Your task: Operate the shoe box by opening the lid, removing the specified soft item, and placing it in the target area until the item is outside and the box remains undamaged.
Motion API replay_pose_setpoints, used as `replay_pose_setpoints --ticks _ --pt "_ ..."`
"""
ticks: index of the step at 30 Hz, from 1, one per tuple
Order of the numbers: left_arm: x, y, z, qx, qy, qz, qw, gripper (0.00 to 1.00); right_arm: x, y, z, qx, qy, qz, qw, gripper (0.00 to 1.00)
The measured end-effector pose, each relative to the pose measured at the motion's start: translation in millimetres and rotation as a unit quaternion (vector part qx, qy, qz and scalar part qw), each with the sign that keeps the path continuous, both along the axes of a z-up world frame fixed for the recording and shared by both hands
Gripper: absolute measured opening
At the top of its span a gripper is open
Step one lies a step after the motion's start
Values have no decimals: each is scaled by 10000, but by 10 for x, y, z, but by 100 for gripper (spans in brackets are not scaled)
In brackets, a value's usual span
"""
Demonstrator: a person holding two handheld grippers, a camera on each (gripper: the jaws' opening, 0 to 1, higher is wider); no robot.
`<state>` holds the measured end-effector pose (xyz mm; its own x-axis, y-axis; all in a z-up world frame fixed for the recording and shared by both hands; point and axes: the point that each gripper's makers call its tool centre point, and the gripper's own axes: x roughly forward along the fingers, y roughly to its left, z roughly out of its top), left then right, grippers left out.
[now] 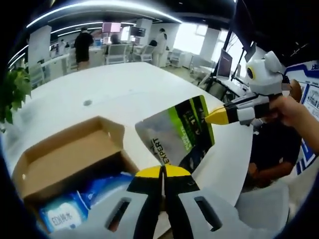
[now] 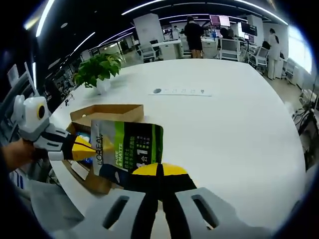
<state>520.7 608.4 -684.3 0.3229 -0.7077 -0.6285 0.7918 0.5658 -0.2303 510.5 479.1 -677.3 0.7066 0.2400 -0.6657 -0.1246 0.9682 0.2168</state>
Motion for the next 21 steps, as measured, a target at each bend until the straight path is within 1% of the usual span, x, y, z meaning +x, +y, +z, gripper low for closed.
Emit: replay_pose_setpoints --ticks 5,9,13,18,20,21 --pt "-5 -67 -66 113 13 -97 9999 0 21 -65 -88 -73 85 -12 9999 0" --pt "-10 -121 -131 263 -31 -221 9994 0 35 -115 -167 -97 160 -40 9998 0" --pt "-17 -173 -204 415 -8 -312 9986 0 39 -154 -231 -106 212 -67 9997 0" --pt "7 -235 -267 621 -91 -448 9970 0 56 -224 -341 -99 288 -130 9995 0" --pt "16 -253 -309 747 -107 -539 9957 0 65 -241 -378 -92 303 -143 9994 0" --pt "32 -263 -327 817 -159 -574 9949 0 69 -247 -393 -86 309 -144 9994 0"
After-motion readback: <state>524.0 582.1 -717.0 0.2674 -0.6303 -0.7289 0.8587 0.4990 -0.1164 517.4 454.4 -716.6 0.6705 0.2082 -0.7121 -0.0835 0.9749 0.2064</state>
